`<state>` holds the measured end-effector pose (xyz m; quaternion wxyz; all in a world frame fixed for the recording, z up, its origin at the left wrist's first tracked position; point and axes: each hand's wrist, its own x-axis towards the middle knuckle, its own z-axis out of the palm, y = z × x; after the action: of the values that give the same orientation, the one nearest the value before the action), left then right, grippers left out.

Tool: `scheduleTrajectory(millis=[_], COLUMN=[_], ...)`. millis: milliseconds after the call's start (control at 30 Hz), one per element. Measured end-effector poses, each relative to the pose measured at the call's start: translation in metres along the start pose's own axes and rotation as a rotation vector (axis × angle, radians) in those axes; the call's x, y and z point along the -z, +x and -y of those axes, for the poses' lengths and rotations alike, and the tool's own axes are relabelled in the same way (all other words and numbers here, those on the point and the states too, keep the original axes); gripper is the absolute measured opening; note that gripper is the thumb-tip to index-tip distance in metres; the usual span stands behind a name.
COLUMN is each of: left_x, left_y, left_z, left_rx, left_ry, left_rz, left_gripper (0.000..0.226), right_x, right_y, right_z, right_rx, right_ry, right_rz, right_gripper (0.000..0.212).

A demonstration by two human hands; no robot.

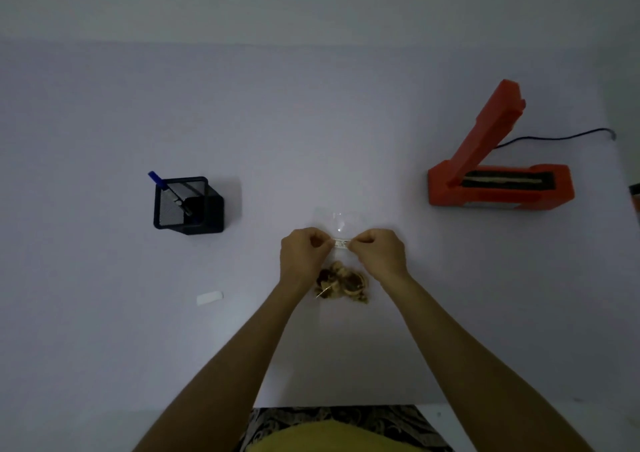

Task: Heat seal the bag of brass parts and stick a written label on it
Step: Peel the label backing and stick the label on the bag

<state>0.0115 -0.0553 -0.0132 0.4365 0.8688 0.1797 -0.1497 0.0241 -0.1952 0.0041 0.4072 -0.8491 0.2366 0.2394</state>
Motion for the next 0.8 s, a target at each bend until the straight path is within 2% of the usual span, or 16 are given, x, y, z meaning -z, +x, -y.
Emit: scheduleTrajectory(millis=[333,500,633,733,800], left_x=[-0.005,-0.008,-0.01,-0.003,0.001], left_y=[0.006,0.007,0.007,0.013,0.019], left_z=[0.003,0.006,0.009,0.011,0.011], left_rx=[-0.035,-0.049,-0.071,-0.041,-0.018], left_ry=[0.12,0.142,0.165,0.138,0.15], left_rz=[0.031,0.035,0.054,0.034,0.063], left_gripper=[0.007,0.007,0.008,0.032,0.042], right_x=[-0.007,-0.008,-0.006,-0.003,-0.004], right_y=[0.007,0.01,0.012,0.012,0.014], right_z=[-0.007,-0.011,-0.012,-0.01,-0.01], right_rx=[0.075,0.134,0.15,0.142,0.132], right_ry=[-0.076,-0.139,-0.16,-0.17,-0.173], right_rz=[-0.01,-0.007,0.019,0.038,0.048], right_gripper=[0.01,0.034,0.036,0.023,0.028])
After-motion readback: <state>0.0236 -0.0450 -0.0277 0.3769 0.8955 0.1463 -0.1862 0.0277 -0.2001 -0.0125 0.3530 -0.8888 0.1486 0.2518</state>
